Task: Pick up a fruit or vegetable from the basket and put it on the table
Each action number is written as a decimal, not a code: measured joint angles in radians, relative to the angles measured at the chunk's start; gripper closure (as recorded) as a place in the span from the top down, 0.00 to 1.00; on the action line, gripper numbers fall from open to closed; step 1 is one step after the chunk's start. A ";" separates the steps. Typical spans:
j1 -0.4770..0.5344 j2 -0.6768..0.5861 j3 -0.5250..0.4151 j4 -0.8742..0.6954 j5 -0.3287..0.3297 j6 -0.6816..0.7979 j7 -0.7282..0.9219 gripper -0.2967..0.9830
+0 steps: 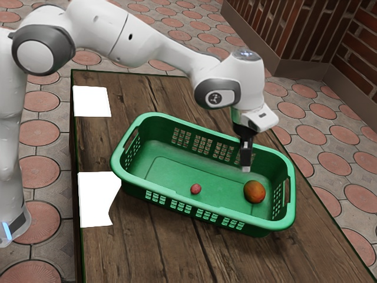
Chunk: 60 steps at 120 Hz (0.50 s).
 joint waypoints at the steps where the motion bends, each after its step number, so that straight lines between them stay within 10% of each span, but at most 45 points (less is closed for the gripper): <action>1: 0.000 0.001 0.000 0.000 0.000 0.002 0.002 0.76; 60: -0.030 0.097 -0.008 0.002 -0.010 0.113 0.076 0.76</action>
